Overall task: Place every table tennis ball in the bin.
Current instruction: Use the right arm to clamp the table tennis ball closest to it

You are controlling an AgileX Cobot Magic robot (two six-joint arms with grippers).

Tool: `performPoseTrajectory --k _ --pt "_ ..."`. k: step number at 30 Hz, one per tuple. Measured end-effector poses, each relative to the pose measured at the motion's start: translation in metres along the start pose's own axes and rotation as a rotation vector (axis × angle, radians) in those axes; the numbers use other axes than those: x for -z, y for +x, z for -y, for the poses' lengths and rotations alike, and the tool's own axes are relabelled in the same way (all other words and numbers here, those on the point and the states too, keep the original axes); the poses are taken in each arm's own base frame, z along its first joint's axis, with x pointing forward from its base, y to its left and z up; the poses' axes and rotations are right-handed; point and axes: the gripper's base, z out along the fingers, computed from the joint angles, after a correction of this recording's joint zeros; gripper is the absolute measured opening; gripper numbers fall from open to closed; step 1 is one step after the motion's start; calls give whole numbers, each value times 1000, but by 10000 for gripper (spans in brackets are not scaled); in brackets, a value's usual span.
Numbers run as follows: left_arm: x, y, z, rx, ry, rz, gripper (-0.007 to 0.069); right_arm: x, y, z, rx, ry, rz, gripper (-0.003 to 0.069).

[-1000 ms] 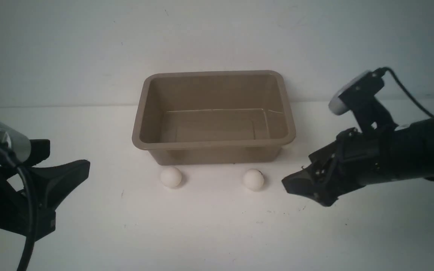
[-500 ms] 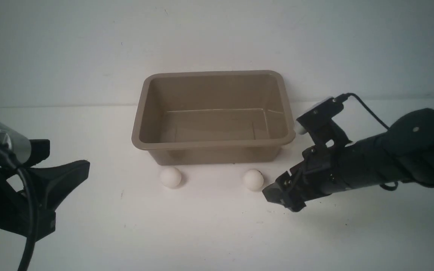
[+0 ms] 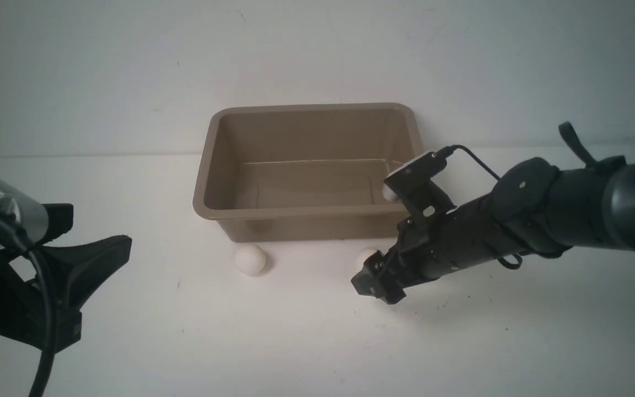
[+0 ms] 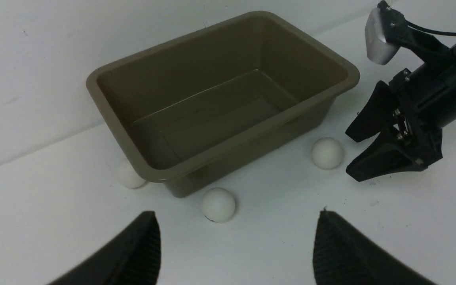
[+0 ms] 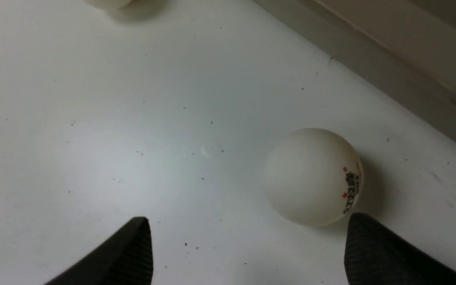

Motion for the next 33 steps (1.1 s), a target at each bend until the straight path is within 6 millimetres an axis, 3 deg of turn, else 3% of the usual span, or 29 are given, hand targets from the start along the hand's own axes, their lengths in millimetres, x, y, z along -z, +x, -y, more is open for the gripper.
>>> performPoseTrajectory --k 25,33 --pt "0 0 0 -9 1 1 468 0 -9 5 -27 49 50 587" --pt "0 0 0 -7 1 2 468 -15 -7 9 -51 42 31 554"
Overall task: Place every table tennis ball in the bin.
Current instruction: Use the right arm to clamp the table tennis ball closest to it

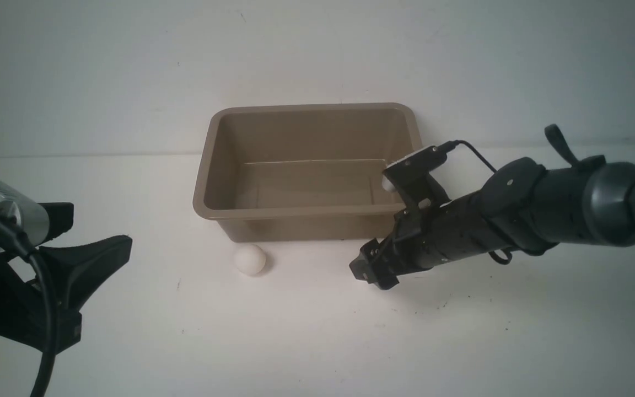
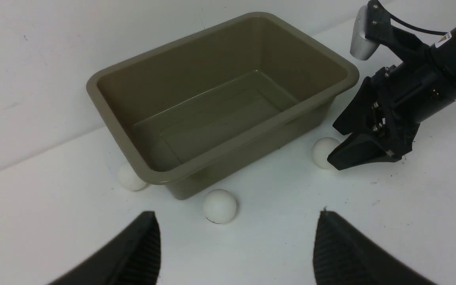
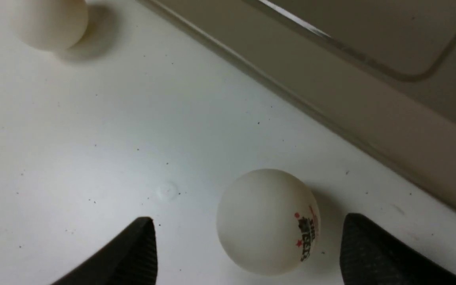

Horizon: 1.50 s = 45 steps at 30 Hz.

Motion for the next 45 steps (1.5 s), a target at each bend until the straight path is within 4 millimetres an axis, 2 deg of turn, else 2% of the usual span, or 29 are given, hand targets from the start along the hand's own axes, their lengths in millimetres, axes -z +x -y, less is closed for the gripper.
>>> performPoseTrajectory --k 16,21,34,45 --pt "0 0 0 0 0 0 468 -11 6 4 -31 19 -12 542" --pt "0 0 0 0 0 0 468 -12 5 4 -38 15 8 501" --pt "0 0 0 0 0 0 468 -16 5 2 -43 -15 21 339" --pt "0 0 0 0 0 0 468 -16 6 -3 -41 -73 6 334"
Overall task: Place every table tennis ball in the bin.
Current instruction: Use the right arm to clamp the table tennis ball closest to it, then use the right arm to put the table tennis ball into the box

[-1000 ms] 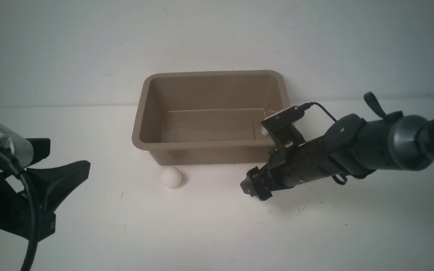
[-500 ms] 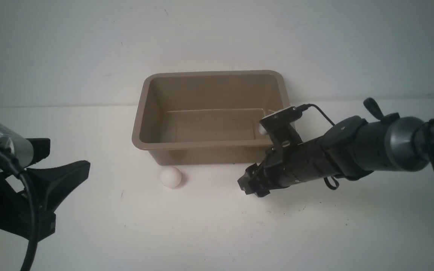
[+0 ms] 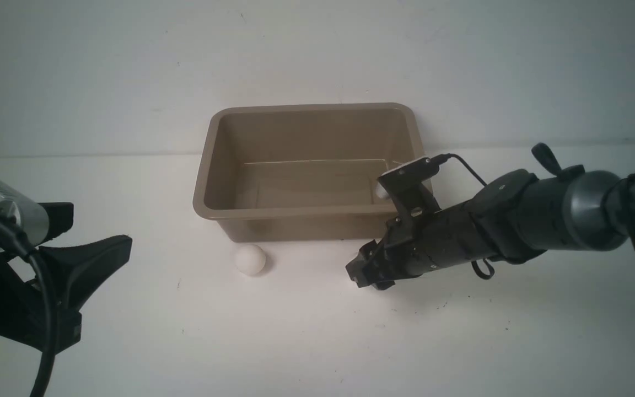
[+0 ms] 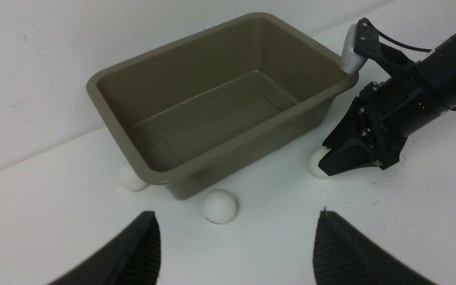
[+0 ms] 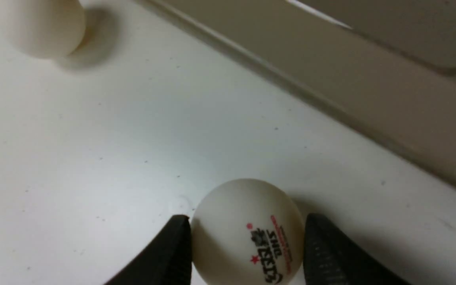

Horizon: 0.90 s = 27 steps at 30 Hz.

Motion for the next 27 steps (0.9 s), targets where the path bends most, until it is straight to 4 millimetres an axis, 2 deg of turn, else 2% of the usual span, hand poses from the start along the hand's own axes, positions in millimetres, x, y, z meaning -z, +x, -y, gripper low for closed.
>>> performPoseTrajectory --k 4,6,10,11,12,15,18,21,23,24,26,27 --pt "0 0 0 0 0 0 468 5 -1 -6 31 -57 -9 334" --pt "0 0 0 -1 0 0 468 14 -7 -13 63 -96 4 334" --pt "0 0 0 -1 0 0 468 45 -26 -27 136 -127 75 334" --pt "0 0 0 -1 0 0 468 47 -27 -29 142 -128 79 334" --pt "0 0 0 -1 0 0 468 64 -36 -35 173 -127 122 334" --pt "0 0 0 -1 0 0 468 94 -51 -47 232 -108 208 334" --pt "0 0 0 -1 0 0 468 113 -65 -47 274 -28 289 334" --pt "0 0 0 -1 1 0 468 117 -77 -42 285 35 335 334" --pt "0 0 1 0 8 -4 468 114 -95 -34 313 99 379 334" --pt "0 0 1 0 9 -4 468 112 -94 -33 311 100 375 334" --pt "0 2 3 2 37 -17 468 93 -105 -21 307 112 372 334" --pt "0 2 4 2 45 -21 468 85 -105 -17 298 112 359 334"
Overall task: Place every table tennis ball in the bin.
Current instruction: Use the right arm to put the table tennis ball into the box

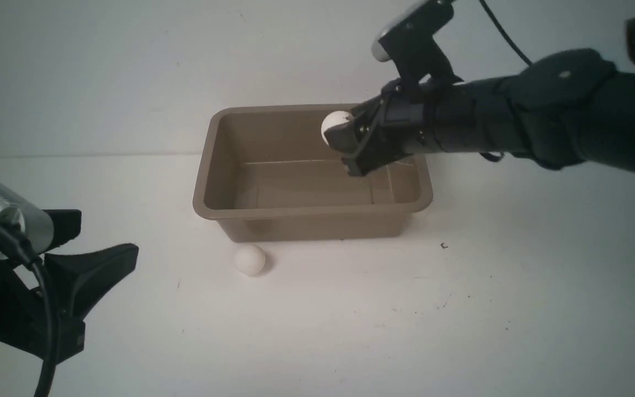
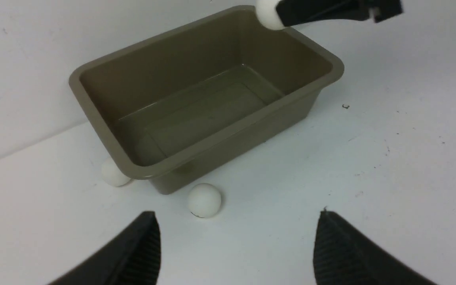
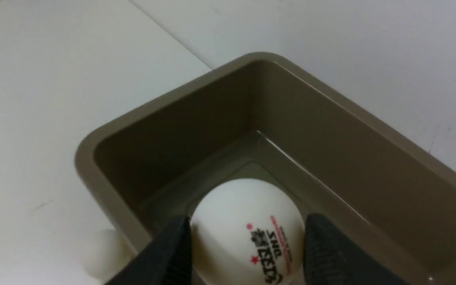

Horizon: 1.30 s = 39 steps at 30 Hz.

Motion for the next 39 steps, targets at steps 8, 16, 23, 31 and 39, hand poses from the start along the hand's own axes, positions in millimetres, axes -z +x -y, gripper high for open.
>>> performPoseTrajectory --k 8,16,23,31,39 --pt "0 1 1 4 17 -9 468 -39 43 31 -42 92 -100 334" --pt "-5 3 2 47 59 -35 468 -36 45 37 -31 53 -107 334" --pt "-17 7 -4 85 74 -79 468 -36 45 41 -26 95 -102 508" --pt "-47 17 -21 156 81 -158 468 -14 15 45 2 152 -19 598" --pt "-84 35 -38 234 104 -221 468 47 -45 34 50 135 145 588"
